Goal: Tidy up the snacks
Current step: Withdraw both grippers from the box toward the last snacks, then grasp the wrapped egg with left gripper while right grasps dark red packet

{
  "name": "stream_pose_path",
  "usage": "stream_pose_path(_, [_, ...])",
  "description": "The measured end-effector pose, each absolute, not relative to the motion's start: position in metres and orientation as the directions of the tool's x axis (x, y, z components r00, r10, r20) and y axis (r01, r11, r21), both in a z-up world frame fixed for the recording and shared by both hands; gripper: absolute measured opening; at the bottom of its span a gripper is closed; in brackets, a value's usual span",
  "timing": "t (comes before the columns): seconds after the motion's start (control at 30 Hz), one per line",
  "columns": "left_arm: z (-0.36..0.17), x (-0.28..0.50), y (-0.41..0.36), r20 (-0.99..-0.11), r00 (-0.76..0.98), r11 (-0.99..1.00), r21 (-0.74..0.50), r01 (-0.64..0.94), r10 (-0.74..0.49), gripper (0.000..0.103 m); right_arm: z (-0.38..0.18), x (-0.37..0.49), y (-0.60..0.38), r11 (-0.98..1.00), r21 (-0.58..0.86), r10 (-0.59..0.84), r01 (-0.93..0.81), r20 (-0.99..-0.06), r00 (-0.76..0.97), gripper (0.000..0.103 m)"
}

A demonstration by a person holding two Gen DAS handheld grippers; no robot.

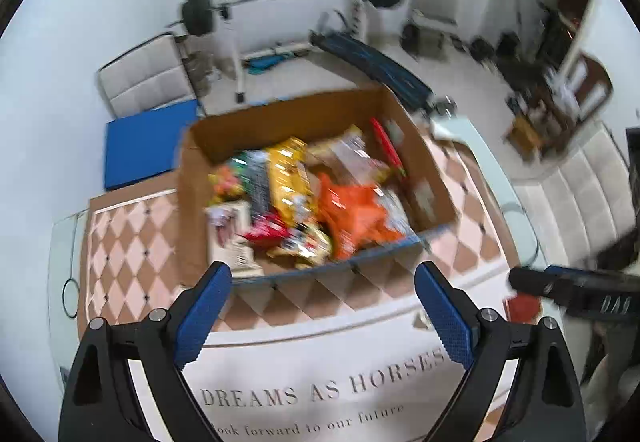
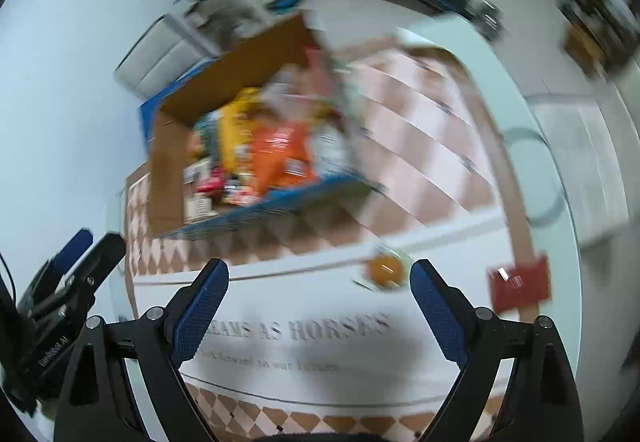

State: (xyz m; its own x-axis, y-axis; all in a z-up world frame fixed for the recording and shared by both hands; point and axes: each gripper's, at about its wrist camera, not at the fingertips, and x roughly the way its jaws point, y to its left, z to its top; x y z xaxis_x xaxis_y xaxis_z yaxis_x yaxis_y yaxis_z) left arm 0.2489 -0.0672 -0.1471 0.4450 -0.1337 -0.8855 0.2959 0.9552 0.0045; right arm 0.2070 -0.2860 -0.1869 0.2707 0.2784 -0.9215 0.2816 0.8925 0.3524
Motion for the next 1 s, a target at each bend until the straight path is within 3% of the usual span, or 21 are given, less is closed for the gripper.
stream_pose_path(0.33, [-0.26,0.249,-0.184,-0.978,0.154,0.883,-0.053,0.467,-0.141,0.094,-0.277,0.14,-0.427,0.711,0.257,0.218,0.655,-0.965,0.143,0.094])
stream_pose_path(0.6, [-0.316,0.251,-0.22,-0.993,0.03,0.89,-0.088,0.448,-0.113,0.094,-0.357,0.11,-0.483,0.424,0.281,0.35,0.861,-0.928,0.13,0.094])
stream_pose_path(0.7, [-0.323,0.252,-0.217,-0.994,0.013,0.9,-0.095,0.425,-0.111,0.094,-0.372,0.12,-0.485,0.413,0.252,0.338,0.875,-0.935,0.109,0.081])
stream_pose_path(0.83, [-0.326,0.254,-0.209,-0.994,-0.006,0.917,-0.103,0.386,-0.11,0.094,-0.38,0.143,-0.474,0.537,0.133,0.257,0.833,-0.966,-0.012,0.073])
stream_pose_path(0.87, [-0.324,0.254,-0.206,-0.993,-0.011,0.921,-0.109,0.374,-0.113,0.094,-0.379,0.151,-0.468,0.592,0.096,0.213,0.8,-0.976,-0.041,0.064])
stream_pose_path(1.0, [-0.323,0.251,-0.198,-0.991,-0.034,0.929,-0.135,0.343,-0.132,0.094,-0.376,0.175,-0.431,0.789,0.041,0.124,0.614,-0.988,-0.094,0.059])
